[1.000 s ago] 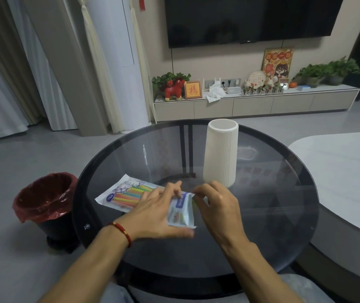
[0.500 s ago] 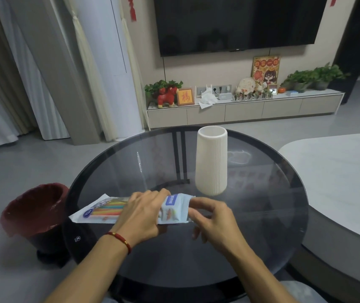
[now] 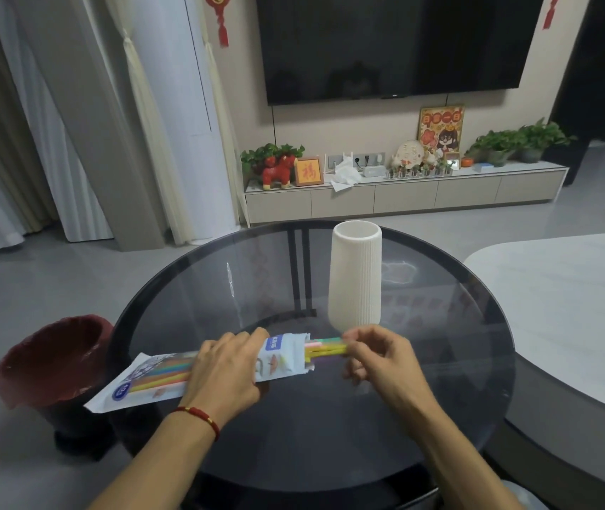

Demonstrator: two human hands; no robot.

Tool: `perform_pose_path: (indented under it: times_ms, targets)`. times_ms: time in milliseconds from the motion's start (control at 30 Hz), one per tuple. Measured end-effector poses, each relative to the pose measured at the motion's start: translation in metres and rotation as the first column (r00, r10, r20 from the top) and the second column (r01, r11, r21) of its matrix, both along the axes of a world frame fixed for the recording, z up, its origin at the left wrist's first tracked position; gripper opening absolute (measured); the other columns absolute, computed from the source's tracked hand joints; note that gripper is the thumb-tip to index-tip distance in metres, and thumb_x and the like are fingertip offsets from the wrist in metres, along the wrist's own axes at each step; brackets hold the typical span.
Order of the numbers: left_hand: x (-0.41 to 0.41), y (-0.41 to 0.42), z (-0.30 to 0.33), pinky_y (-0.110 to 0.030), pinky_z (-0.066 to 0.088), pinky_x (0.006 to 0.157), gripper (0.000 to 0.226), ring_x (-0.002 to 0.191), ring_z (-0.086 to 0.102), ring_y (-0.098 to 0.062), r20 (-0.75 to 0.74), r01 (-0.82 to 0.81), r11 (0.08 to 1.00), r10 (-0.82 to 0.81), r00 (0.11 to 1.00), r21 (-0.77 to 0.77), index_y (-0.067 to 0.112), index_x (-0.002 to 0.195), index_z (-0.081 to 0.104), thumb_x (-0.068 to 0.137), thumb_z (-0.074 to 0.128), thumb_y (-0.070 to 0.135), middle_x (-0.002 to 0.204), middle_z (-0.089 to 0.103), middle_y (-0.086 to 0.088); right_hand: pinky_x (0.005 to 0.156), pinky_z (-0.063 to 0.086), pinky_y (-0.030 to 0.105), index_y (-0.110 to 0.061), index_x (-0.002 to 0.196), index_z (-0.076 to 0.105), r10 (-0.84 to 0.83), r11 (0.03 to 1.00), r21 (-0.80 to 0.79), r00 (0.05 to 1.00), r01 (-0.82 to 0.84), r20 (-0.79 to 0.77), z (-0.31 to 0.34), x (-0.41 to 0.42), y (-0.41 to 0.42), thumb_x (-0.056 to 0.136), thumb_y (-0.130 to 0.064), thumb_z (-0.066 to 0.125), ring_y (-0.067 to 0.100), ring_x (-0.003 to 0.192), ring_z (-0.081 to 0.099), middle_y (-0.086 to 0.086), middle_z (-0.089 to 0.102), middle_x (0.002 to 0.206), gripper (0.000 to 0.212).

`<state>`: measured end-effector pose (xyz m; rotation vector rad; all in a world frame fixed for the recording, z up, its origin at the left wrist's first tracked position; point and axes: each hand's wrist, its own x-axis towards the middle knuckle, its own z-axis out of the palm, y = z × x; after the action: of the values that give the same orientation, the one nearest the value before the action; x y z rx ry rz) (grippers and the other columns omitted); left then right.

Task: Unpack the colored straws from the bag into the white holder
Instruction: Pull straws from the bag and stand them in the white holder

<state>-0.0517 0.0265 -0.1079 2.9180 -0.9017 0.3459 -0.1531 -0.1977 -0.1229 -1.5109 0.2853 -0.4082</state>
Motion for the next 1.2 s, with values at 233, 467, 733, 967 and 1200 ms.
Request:
perform_pose_path:
  times_ms: [233,467,733,967,1200]
  targets:
    - [-0.009,-0.013,0.002,-0.036,0.044,0.094,0.047,0.102,0.058,-0.013,-0.010,0.028,0.999,-0.027,1.000,0.021,0.038,0.115,0.043,0.079,0.071,0.049,0.111,0.063,0.011,0.045,0.053,0.030,-0.026,0.104,0.066,-0.015,0.997,-0.080,0.997,0.009,-0.071,-0.012,0.010,0.020,0.091,-0.039,0.078,0.019,0.053,0.064,0.010,0.077,0.077,0.022]
    - [-0.005,-0.004,0.003,-0.051,0.028,0.112,0.055,0.123,0.048,-0.015,0.027,-0.062,0.989,0.059,0.998,0.137,0.040,0.124,0.043,0.077,0.070,0.052,0.129,0.056,0.013,0.041,0.047,0.023,-0.011,0.085,0.079,-0.133,0.978,-0.151,0.989,0.141,0.061,-0.002,0.003,-0.009,0.092,-0.018,0.079,0.012,0.039,0.055,0.008,0.066,0.051,0.010]
    - [-0.028,-0.032,0.003,-0.064,0.004,0.119,0.116,0.153,-0.002,-0.021,-0.078,0.050,0.996,-0.056,0.995,-0.072,0.033,0.157,0.007,0.064,0.017,0.101,0.164,0.018,0.004,0.045,0.051,0.023,-0.016,0.084,0.076,-0.206,0.971,-0.106,0.975,0.214,0.087,0.006,-0.017,-0.034,0.084,-0.020,0.087,0.014,0.050,0.066,0.005,0.075,0.065,0.012]
    - [-0.034,-0.085,-0.014,-0.051,0.021,0.115,0.042,0.131,0.038,-0.022,-0.085,0.128,0.986,-0.137,0.987,-0.109,0.027,0.131,0.041,0.093,0.045,0.043,0.127,0.055,0.005,0.041,0.050,0.022,-0.020,0.085,0.076,-0.239,0.955,-0.098,0.925,0.279,0.297,0.015,-0.047,-0.049,0.080,-0.036,0.088,0.013,0.047,0.064,0.004,0.072,0.062,0.021]
    - [-0.041,-0.094,-0.019,-0.044,0.037,0.095,0.010,0.096,0.044,-0.021,-0.126,0.237,0.956,-0.260,0.957,-0.171,0.029,0.095,0.033,0.100,0.042,0.033,0.098,0.055,0.005,0.046,0.043,0.019,-0.026,0.099,0.074,-0.029,0.994,0.113,0.979,0.006,0.204,0.017,-0.041,-0.030,0.069,-0.064,0.085,0.004,0.055,0.056,-0.008,0.067,0.075,0.049]
